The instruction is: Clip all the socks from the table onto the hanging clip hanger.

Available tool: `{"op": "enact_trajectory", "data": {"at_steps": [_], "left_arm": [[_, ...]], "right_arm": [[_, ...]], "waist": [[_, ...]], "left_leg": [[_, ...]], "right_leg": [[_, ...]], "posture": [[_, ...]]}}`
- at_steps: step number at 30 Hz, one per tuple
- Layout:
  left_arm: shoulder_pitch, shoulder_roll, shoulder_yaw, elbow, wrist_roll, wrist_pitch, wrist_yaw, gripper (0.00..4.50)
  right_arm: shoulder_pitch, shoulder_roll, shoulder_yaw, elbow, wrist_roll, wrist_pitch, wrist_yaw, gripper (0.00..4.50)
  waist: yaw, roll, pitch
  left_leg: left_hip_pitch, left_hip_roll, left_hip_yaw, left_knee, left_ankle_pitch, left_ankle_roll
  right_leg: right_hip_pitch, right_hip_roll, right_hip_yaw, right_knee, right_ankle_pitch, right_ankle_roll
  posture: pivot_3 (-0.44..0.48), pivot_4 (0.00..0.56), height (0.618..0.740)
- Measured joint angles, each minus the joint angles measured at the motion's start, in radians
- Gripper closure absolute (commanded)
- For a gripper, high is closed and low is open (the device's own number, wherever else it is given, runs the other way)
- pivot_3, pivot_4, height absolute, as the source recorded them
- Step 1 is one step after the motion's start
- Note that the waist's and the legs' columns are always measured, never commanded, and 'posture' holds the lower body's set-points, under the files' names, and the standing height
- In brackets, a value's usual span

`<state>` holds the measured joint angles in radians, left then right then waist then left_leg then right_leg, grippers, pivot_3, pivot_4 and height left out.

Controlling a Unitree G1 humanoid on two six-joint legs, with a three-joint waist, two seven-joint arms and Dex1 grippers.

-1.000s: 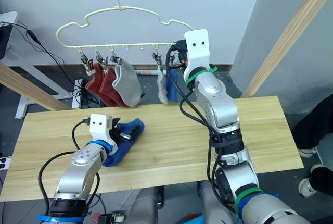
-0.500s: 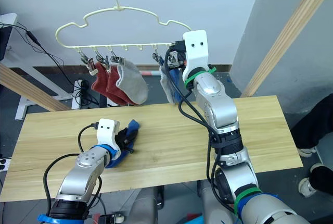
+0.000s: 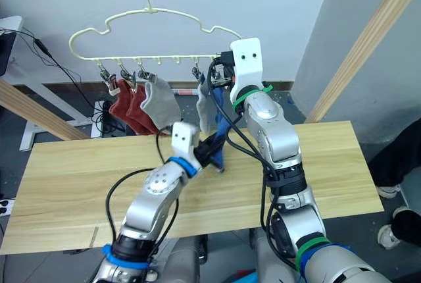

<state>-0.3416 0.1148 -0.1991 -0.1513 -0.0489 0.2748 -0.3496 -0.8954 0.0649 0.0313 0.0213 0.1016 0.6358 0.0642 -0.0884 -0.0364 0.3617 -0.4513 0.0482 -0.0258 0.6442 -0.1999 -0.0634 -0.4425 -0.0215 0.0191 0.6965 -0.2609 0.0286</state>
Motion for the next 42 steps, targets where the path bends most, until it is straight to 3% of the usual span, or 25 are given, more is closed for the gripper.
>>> {"op": "enact_trajectory", "data": {"at_steps": [6, 14, 41, 42], "left_arm": [[-0.173, -0.114, -0.018, 0.255, 0.098, -0.204, 0.146, 4.49], [-0.251, -0.129, 0.009, 0.449, 0.155, -0.358, 0.232, 4.49], [-0.284, -0.161, 0.08, 0.457, 0.124, -0.317, 0.228, 4.49], [-0.284, -0.161, 0.08, 0.453, 0.124, -0.314, 0.228, 4.5]], "right_arm": [[-0.001, 0.002, 0.0, -0.003, 0.0, 0.0, 0.0, 4.5], [-0.001, 0.004, 0.0, -0.008, 0.0, 0.004, -0.001, 4.5], [-0.001, 0.01, 0.002, -0.02, 0.001, 0.035, 0.005, 4.5], [-0.001, 0.011, 0.002, -0.02, 0.001, 0.036, 0.005, 4.2]], "waist": [[-0.001, 0.0, 0.0], [-0.002, 0.0, 0.0], [-0.001, 0.0, 0.0], [-0.001, 0.0, 0.0]], "left_leg": [[0.0, -0.001, 0.0, 0.0, 0.0, 0.0], [-0.001, -0.001, 0.0, 0.0, 0.0, 0.0], [-0.001, -0.001, 0.0, 0.0, 0.0, 0.0], [-0.001, -0.001, 0.0, 0.0, 0.0, 0.0]], "right_leg": [[0.0, 0.0, 0.0, 0.0, 0.0, 0.0], [0.0, 0.0, -0.001, -0.001, 0.0, 0.0], [0.0, 0.0, -0.001, -0.001, 0.0, 0.0], [0.0, 0.0, -0.001, -0.001, 0.0, 0.0]], "posture": [[-0.204, 0.341, 0.733], [-0.213, 0.343, 0.733], [-0.209, 0.338, 0.733], [-0.209, 0.338, 0.733]]}}
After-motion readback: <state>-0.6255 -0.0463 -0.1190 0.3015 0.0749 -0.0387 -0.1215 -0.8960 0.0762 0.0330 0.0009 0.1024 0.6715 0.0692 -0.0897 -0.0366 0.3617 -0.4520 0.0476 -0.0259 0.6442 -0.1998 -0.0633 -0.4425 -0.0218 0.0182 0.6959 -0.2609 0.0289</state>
